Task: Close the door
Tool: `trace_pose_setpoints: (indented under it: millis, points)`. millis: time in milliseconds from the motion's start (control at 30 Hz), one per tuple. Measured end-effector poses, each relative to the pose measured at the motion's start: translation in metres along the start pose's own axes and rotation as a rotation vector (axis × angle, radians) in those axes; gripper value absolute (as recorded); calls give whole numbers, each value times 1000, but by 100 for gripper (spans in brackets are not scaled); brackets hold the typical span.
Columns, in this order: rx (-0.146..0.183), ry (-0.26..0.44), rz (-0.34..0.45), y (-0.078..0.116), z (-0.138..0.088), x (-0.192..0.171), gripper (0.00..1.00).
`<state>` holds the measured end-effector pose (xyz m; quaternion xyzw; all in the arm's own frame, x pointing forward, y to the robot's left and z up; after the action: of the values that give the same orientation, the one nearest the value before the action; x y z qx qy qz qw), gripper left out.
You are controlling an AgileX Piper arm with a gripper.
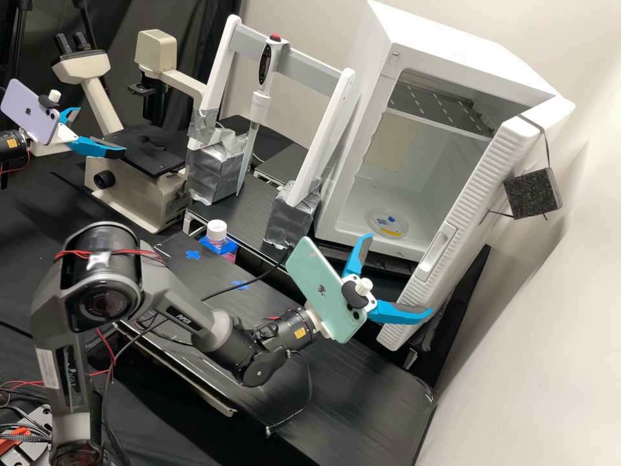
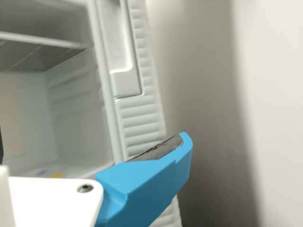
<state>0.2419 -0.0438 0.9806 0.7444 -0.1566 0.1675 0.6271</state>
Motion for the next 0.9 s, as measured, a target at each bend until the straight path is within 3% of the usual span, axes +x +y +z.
trace_pose_setpoints:
  millis: [267, 533, 700, 900]
  points:
    - [5, 117, -14, 0, -29, -17, 100]
    - [18, 180, -58, -13, -48, -19, 100]
    - [13, 148, -39, -10, -41, -28, 100]
    - [-29, 67, 66, 19, -22, -38, 100]
